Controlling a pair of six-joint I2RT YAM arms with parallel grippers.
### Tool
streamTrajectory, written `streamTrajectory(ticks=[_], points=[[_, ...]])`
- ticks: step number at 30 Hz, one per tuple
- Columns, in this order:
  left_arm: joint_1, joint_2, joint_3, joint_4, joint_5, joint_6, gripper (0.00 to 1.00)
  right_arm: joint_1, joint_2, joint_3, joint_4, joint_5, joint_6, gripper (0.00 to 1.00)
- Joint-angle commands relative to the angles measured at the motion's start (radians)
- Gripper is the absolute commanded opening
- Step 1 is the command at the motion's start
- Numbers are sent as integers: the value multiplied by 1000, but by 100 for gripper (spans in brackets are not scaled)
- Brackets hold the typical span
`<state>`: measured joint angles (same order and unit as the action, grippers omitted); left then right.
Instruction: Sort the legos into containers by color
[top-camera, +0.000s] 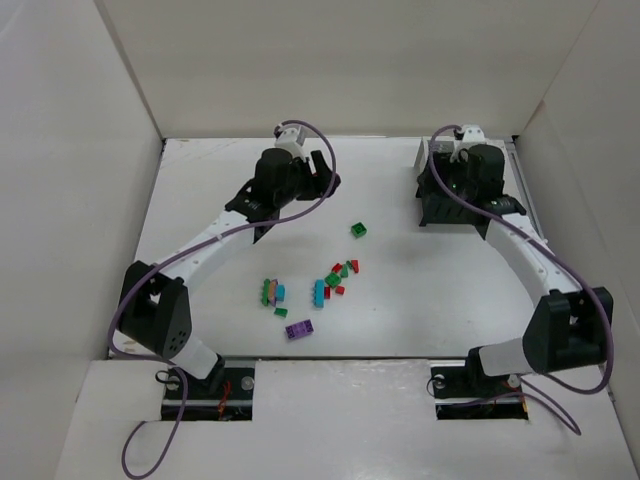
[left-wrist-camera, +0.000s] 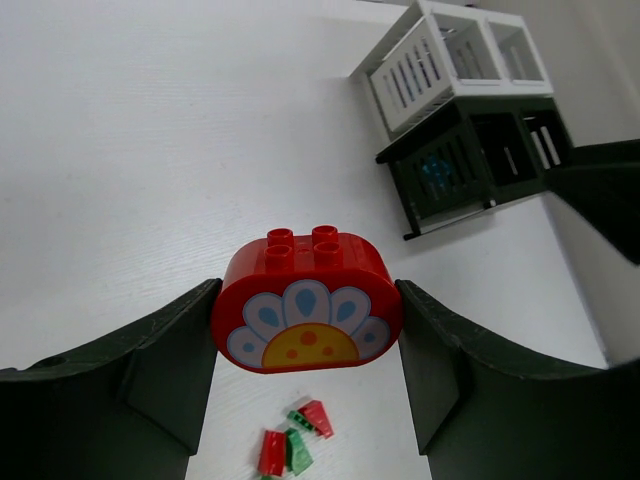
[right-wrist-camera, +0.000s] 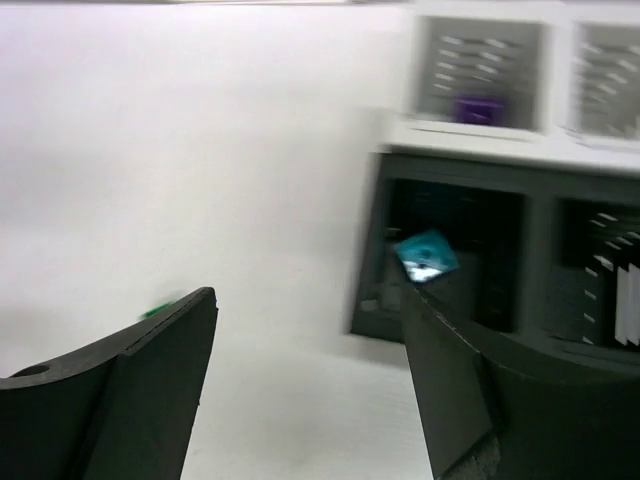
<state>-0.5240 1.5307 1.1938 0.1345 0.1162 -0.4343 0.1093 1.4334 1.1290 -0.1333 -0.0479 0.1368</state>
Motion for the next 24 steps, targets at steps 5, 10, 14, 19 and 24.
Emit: streamTrajectory(ticks=[5,10,14,19,24], points=[[-36,-58,39,186,118,-106,31,135,-158,-72,173,-224,-122,80],[-47,34,200,171,221,-69,31,122,-244,-136,173,-43,-16,80],[-79,230,471,77,325,-2,29,78,-376,-204,133,110,72,85],[-163,575,899,-79,392,106,29,23,-552,-218,-82,437,271,89],[-177,758,1139,90,503,54,29,-26,-633,-184,-311,739,403,89]])
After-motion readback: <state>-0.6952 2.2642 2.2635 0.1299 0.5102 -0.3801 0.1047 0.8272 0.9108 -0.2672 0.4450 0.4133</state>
